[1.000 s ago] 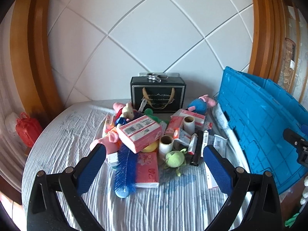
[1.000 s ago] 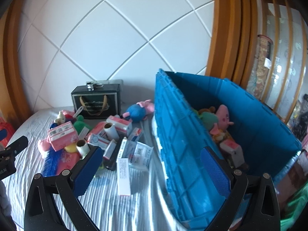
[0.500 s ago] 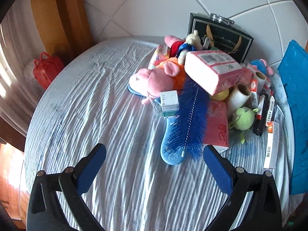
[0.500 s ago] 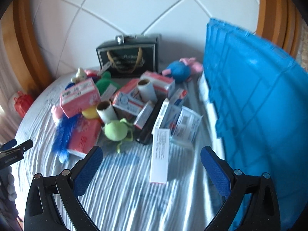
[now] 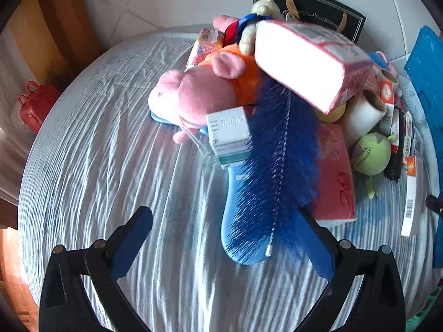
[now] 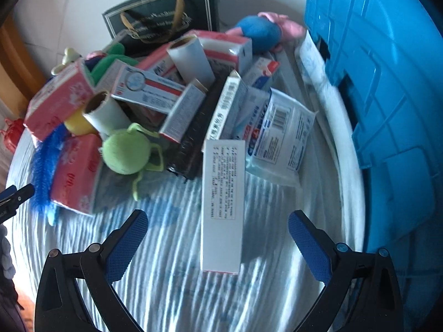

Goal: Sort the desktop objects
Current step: 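Move both tools toward the pile of items on the bed, then grasp the small white medicine box with the left tool while the right grasps a white box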

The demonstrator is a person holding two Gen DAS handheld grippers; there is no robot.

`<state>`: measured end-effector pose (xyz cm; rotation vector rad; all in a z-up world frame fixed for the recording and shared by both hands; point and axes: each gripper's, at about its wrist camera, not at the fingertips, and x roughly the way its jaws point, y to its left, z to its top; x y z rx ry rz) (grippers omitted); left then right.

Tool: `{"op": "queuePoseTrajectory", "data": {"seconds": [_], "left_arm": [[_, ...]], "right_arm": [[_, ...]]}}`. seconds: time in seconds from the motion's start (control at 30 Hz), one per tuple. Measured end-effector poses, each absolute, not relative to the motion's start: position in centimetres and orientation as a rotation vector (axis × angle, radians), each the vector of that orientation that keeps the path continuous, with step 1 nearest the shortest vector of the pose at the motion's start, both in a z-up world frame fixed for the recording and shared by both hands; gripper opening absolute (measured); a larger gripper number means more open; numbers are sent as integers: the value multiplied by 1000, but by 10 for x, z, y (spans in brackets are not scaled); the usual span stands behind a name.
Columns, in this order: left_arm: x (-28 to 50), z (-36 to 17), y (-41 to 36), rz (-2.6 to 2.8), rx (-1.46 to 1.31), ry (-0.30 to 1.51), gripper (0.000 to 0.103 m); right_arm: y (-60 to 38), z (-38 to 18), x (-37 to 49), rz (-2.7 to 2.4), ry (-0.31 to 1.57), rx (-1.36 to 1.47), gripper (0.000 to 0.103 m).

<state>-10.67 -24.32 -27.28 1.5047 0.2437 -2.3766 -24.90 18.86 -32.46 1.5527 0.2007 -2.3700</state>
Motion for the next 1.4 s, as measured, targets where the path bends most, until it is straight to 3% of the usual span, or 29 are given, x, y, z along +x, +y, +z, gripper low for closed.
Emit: {"op": "queuePoseTrajectory", "data": {"seconds": [0.17, 0.43, 0.57, 0.63, 0.73, 0.83, 0.9, 1.0, 1.17, 1.2, 1.23, 1.3, 1.4], "left_arm": [[-92, -288, -253, -2341, 1551, 238, 102], [-113, -217, -282, -2415, 1225, 307, 102], [-149, -231, -290, -2388, 1259, 343, 101], [-163, -249, -281, -2403, 1331, 303, 92], [-176, -276, -263, -2390, 1401, 243, 90], [-186, -295, -267, -2338, 1440, 317, 77], [-188, -300, -275, -2329, 1439, 393, 57], [-188, -298, -277, -2344, 1444, 419, 43], [-162, -285, -275, -2366, 1422, 392, 38], [-154, -283, -275, -2368, 1413, 384, 38], [-145, -281, -274, -2367, 1405, 377, 36], [-126, -274, -275, -2368, 1391, 383, 36], [-102, -256, -275, -2380, 1333, 385, 36]], "right_arm": [[191, -344, -257, -2338, 217, 1625, 103], [186, -351, -264, -2317, 241, 1639, 103], [190, -352, -268, -2337, 216, 1643, 103], [195, -352, -270, -2353, 191, 1649, 103], [202, -352, -274, -2373, 183, 1656, 103], [206, -355, -278, -2387, 183, 1663, 103], [207, -358, -281, -2386, 193, 1670, 103], [205, -364, -286, -2369, 182, 1684, 103], [199, -376, -295, -2343, 182, 1725, 102], [197, -378, -295, -2334, 186, 1732, 90], [196, -380, -294, -2328, 189, 1737, 64], [195, -380, -289, -2317, 182, 1744, 40], [193, -368, -277, -2320, 189, 1691, 40]]}}
